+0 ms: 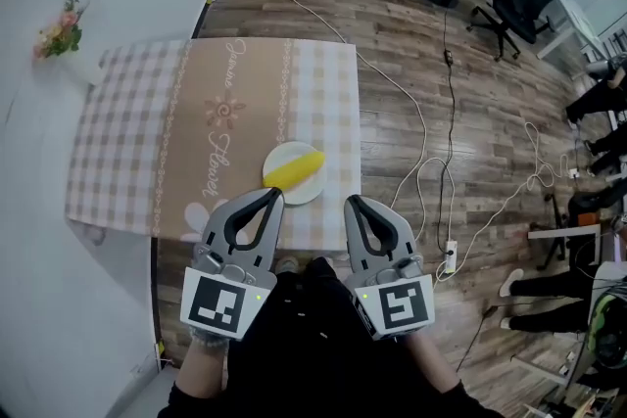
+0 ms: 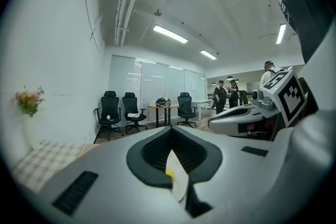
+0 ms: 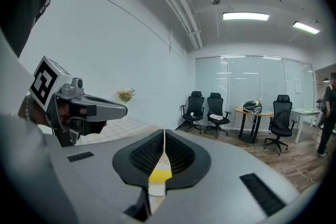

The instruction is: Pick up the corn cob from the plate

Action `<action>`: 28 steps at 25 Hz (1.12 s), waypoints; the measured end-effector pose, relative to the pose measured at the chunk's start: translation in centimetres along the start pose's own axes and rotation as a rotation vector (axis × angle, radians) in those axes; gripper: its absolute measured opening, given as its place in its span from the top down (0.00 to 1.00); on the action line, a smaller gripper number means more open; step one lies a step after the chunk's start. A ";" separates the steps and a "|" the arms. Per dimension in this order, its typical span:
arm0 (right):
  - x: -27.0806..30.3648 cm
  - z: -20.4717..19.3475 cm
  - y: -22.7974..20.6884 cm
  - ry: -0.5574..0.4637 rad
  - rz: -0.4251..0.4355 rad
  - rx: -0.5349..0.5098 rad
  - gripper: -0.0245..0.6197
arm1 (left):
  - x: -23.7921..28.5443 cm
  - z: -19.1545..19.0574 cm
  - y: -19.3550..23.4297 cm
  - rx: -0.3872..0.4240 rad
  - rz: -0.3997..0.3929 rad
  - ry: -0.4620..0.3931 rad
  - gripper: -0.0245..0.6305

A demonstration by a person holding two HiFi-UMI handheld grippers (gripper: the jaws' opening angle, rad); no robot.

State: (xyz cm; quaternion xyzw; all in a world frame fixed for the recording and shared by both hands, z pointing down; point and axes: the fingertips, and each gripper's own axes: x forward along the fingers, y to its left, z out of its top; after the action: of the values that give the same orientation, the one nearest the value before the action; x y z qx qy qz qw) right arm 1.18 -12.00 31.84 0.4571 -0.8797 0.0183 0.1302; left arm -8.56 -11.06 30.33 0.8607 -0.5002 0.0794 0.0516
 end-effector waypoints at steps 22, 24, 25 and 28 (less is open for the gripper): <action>1.2 -2.3 -3.4 0.079 -0.003 0.031 0.89 | 5.3 -3.0 0.7 0.020 -0.007 0.086 0.94; 1.2 -2.8 -3.3 0.081 0.010 0.033 0.89 | 6.1 -3.2 0.7 0.045 -0.013 0.088 0.94; 1.1 -3.0 -3.3 0.088 0.015 0.035 0.89 | 6.5 -3.3 0.8 0.068 -0.023 0.082 0.94; 1.1 -3.7 -3.8 0.113 -0.004 0.046 0.89 | 7.6 -4.1 0.7 0.094 -0.056 0.091 0.94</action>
State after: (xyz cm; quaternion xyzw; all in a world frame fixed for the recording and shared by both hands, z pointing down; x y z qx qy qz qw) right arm 4.45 -14.55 35.35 0.4598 -0.8694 0.0641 0.1691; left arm -5.84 -17.15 35.83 0.8713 -0.4689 0.1405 0.0359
